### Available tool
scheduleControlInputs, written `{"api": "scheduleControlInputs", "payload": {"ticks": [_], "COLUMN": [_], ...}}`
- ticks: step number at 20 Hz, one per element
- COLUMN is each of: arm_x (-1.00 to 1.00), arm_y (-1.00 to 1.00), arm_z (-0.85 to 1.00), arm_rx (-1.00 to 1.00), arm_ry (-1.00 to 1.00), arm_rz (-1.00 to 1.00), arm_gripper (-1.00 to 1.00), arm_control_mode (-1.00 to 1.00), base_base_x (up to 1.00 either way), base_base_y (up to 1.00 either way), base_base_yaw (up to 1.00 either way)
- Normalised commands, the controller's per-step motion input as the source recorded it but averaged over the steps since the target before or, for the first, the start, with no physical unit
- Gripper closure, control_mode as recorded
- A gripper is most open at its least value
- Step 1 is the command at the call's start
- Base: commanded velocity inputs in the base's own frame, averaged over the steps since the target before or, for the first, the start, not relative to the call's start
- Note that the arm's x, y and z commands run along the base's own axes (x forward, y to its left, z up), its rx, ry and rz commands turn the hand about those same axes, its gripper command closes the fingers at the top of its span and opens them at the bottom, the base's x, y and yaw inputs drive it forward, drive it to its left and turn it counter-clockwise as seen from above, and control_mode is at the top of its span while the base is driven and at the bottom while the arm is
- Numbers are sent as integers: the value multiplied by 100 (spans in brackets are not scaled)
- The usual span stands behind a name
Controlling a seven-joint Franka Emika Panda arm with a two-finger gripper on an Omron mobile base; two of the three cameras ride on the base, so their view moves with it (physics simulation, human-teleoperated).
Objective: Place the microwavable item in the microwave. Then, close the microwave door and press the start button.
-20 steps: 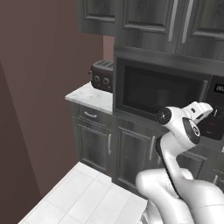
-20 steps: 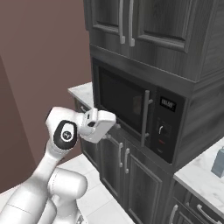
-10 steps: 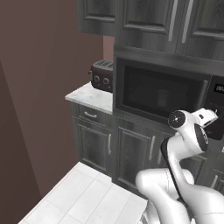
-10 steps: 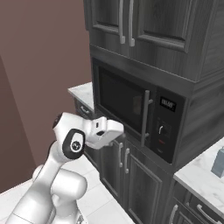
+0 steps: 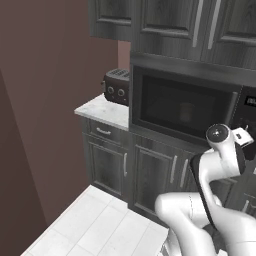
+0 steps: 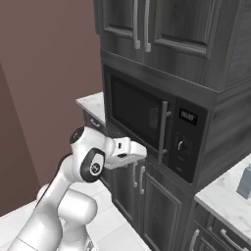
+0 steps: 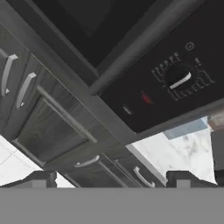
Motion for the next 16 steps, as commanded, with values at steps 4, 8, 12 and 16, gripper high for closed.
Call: {"api": "scheduleControlInputs", "payload": {"ticks": [4,8,12,16], "arm_x": [0,0,0,0], "arm_y": [-25,-23,-16,-2], "arm_z": [-35,-43,-24,-16], "arm_rx": [11,5,0,0], "arm_ry": [0,-3,-16,-12], "arm_rz": [-3,-10,-36,-54], "arm_gripper": [-100,-100,-100,-100], "arm_control_mode": [-100,-100,-100,-100], "base_base_x": [0,0,0,0], "base_base_y": [0,0,0,0], "base_base_yaw": [0,0,0,0]}}
